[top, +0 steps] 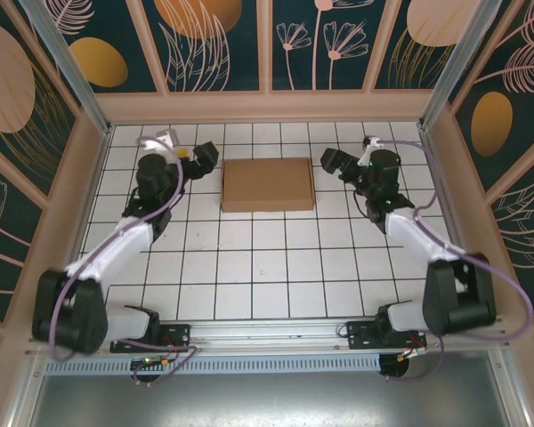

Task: Fold the paper box

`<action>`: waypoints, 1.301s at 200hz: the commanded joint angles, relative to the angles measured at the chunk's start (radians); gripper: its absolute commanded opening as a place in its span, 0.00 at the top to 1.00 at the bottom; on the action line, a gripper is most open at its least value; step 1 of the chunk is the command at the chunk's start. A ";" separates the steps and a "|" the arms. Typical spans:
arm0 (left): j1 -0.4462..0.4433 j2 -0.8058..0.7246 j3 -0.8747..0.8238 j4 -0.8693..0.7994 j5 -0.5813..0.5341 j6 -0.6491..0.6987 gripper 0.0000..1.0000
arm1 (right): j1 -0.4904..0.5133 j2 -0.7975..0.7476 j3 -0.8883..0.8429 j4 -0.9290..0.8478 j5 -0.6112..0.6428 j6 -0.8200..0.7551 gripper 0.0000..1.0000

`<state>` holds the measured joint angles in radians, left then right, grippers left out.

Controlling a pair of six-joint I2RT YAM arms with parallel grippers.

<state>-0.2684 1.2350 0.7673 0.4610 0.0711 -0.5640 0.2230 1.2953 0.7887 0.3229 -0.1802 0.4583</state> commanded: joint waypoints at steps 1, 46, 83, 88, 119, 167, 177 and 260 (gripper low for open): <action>0.008 -0.139 -0.164 0.023 -0.215 0.156 0.01 | 0.045 -0.141 -0.098 0.022 0.217 -0.147 0.01; 0.011 -0.312 -0.490 0.268 -0.341 0.516 0.01 | 0.074 -0.357 -0.406 0.304 0.387 -0.359 0.01; 0.143 -0.212 -0.617 0.425 -0.299 0.503 0.01 | 0.041 -0.227 -0.644 0.743 0.560 -0.474 0.01; 0.159 -0.184 -0.625 0.458 -0.295 0.501 0.01 | 0.038 -0.203 -0.664 0.803 0.563 -0.504 0.01; 0.228 0.009 -0.584 0.575 -0.208 0.453 0.01 | -0.006 -0.027 -0.674 0.945 0.564 -0.533 0.01; 0.233 0.250 -0.561 0.832 -0.282 0.489 0.01 | -0.163 0.282 -0.761 1.372 0.284 -0.516 0.01; 0.235 0.306 -0.563 0.915 -0.265 0.494 0.01 | -0.196 0.302 -0.740 1.368 0.266 -0.488 0.01; 0.270 0.294 -0.514 0.788 -0.148 0.490 0.01 | -0.264 0.269 -0.567 0.996 0.124 -0.449 0.01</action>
<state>-0.0055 1.5242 0.2390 1.2133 -0.1009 -0.0784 -0.0509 1.5757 0.2245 1.3334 -0.0483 0.0029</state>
